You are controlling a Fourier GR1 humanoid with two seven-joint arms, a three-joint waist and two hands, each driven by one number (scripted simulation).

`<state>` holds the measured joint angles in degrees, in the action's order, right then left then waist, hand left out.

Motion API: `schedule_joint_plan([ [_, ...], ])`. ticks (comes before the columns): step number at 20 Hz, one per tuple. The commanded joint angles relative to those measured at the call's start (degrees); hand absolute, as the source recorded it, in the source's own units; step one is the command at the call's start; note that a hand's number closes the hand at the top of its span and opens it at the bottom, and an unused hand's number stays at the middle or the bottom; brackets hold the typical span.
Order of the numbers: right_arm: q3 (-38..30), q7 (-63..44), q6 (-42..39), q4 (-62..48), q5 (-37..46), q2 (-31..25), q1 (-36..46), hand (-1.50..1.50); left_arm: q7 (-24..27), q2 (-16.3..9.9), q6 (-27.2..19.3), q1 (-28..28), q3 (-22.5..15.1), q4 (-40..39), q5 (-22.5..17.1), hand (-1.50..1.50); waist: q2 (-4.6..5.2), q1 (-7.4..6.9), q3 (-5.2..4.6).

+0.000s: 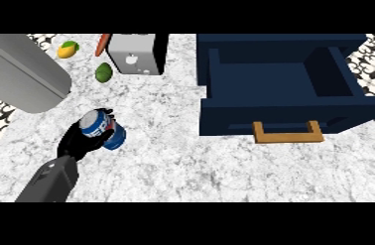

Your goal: Pick up the can, place it into the drawer and close the drawer

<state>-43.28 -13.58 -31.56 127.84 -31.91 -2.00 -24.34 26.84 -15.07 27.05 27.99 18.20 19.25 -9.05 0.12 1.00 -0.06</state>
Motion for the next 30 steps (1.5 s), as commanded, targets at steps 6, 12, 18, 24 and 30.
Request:
schedule_joint_plan([
  [6,1.5,-5.9,3.9,3.2,-0.5,0.1,2.9,-1.50,0.6,2.8,5.0,4.2,-1.7,1.4,-0.4,1.50,0.02,-0.32,-0.01],
  [12,-0.3,1.4,-2.3,-1.8,1.4,1.9,0.5,-1.50,-0.4,5.8,-4.9,1.7,1.3,8.1,-4.6,1.50,-0.34,-0.98,0.13],
  [18,-0.8,-3.5,2.9,3.4,-1.6,1.0,0.3,-1.50,-2.1,13.6,-15.8,-1.7,-0.7,21.1,-5.6,1.50,-0.39,-1.16,0.10],
  [24,0.3,-1.6,2.9,3.8,-1.7,1.4,-2.2,-1.50,-12.7,15.0,-23.9,-6.4,-11.1,41.0,-10.5,1.50,-0.70,-1.42,0.12],
  [30,-0.5,-2.7,3.0,3.8,-4.2,-0.7,-1.9,-1.50,-22.2,15.0,-33.5,-3.0,-14.5,52.6,-7.6,1.50,-0.43,-0.93,0.09],
])
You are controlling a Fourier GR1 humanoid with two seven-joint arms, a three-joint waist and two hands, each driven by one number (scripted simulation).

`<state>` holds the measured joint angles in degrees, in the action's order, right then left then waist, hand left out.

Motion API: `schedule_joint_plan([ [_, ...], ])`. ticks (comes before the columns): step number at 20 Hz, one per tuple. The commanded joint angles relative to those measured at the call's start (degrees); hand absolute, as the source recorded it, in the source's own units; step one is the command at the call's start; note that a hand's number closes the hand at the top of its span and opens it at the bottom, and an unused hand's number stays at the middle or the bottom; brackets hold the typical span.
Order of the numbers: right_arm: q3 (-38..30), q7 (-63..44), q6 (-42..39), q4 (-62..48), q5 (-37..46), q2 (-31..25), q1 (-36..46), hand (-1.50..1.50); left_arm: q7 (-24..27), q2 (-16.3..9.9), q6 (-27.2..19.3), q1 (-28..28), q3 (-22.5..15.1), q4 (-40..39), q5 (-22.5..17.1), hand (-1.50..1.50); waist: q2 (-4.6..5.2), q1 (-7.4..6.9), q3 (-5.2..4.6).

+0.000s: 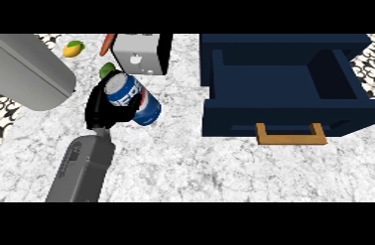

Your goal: Pick up the can, place it into the drawer and close the drawer

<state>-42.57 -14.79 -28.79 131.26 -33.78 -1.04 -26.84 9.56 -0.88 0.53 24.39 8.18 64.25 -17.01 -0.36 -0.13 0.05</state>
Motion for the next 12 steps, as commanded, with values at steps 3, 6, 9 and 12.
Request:
schedule_joint_plan([
  [3,1.1,0.9,-0.1,0.7,0.4,1.0,-1.6,-1.50,-7.4,0.8,-9.2,1.6,-6.8,11.1,0.7,1.50,0.20,0.51,-0.03],
  [6,1.4,-0.5,1.8,1.5,0.8,1.0,0.4,-1.50,-13.9,0.5,-10.6,3.2,-6.5,16.0,2.1,1.50,0.21,0.24,-0.03],
  [9,0.2,-1.6,1.2,0.8,-1.3,-1.4,-0.5,-1.50,-17.4,0.9,-16.5,8.0,-9.8,17.5,4.2,1.50,0.17,0.58,-0.02],
  [12,-0.1,-2.1,1.6,2.6,-2.1,-0.3,-1.2,-1.50,-21.6,0.9,-18.6,8.6,-10.1,20.2,4.5,1.50,0.20,0.54,-0.04],
])
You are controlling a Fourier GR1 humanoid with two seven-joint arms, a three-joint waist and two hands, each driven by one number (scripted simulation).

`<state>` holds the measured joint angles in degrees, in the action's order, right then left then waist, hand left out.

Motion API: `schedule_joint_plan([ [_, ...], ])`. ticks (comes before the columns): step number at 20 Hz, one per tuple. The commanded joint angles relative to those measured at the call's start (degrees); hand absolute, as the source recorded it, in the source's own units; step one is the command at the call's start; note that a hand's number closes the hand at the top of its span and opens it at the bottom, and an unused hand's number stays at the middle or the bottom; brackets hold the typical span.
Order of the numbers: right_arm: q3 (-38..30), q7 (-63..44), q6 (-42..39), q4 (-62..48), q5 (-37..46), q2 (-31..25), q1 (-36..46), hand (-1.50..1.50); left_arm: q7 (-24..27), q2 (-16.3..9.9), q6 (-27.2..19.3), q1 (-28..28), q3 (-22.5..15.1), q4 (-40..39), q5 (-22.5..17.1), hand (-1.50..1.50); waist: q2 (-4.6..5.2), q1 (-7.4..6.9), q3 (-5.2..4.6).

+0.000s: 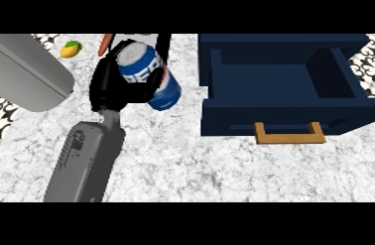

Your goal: Pick up the can, place it into the drawer and close the drawer

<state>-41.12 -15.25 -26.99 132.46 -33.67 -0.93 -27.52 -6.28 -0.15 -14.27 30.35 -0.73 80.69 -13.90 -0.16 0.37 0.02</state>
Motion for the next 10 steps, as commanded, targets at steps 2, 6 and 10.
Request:
schedule_joint_plan([
  [2,-0.2,0.5,-1.6,-1.7,1.5,0.5,1.7,-1.50,-3.6,0.1,-6.7,8.5,-3.1,-3.3,0.7,1.50,0.14,0.38,0.00],
  [6,-2.7,-2.4,-0.1,0.4,-4.1,-2.5,1.0,-1.50,-7.8,0.1,-11.2,13.7,-5.6,-2.9,1.6,1.50,0.04,0.79,0.00],
  [10,-0.5,0.7,-1.8,-0.5,-0.6,0.9,0.2,-1.50,-4.5,0.1,-10.6,17.0,-4.6,-8.3,0.8,1.50,0.14,0.69,0.00],
])
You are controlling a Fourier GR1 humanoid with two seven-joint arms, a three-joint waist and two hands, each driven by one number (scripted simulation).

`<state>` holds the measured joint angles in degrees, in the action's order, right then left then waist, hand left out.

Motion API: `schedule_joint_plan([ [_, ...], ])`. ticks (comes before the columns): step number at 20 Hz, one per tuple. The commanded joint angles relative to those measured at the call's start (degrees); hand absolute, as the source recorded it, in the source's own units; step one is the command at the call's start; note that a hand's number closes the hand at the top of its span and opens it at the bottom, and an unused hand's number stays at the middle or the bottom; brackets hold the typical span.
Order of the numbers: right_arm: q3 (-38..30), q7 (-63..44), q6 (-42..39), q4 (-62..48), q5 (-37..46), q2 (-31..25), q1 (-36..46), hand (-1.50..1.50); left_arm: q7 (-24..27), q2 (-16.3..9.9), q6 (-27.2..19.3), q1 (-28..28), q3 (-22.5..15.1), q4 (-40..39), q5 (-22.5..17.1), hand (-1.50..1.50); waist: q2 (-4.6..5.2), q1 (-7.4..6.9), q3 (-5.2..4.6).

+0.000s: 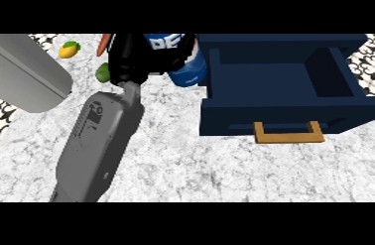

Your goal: Pick up the can, place it into the drawer and close the drawer

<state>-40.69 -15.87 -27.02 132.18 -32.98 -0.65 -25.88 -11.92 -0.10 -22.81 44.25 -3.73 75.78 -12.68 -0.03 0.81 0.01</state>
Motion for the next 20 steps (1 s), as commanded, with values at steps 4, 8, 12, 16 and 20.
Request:
schedule_joint_plan([
  [4,-1.0,0.9,-1.3,-2.9,-0.1,-1.9,1.2,-1.50,-0.3,0.1,-6.2,8.9,-3.6,-6.7,-1.6,1.50,0.03,0.19,0.01],
  [8,0.3,0.2,-0.1,-2.5,0.3,-1.4,2.2,-1.50,2.0,0.1,-10.7,15.4,-5.8,-13.2,-4.6,1.50,0.16,0.57,0.00],
  [12,1.4,4.1,-0.7,-4.5,3.9,0.6,2.4,-1.50,1.7,0.1,-11.3,21.2,-5.6,-17.7,-7.0,1.50,0.15,0.61,0.03],
  [16,1.0,0.3,-0.2,-1.2,1.0,0.5,0.6,-1.50,3.6,0.1,-10.5,22.0,-7.6,-21.1,-10.0,1.50,0.09,0.60,0.01],
  [20,3.1,1.9,0.9,-2.3,4.1,-0.8,3.9,-1.50,9.1,0.1,-12.1,28.9,-8.9,-31.1,-15.6,1.50,0.52,1.72,0.03],
])
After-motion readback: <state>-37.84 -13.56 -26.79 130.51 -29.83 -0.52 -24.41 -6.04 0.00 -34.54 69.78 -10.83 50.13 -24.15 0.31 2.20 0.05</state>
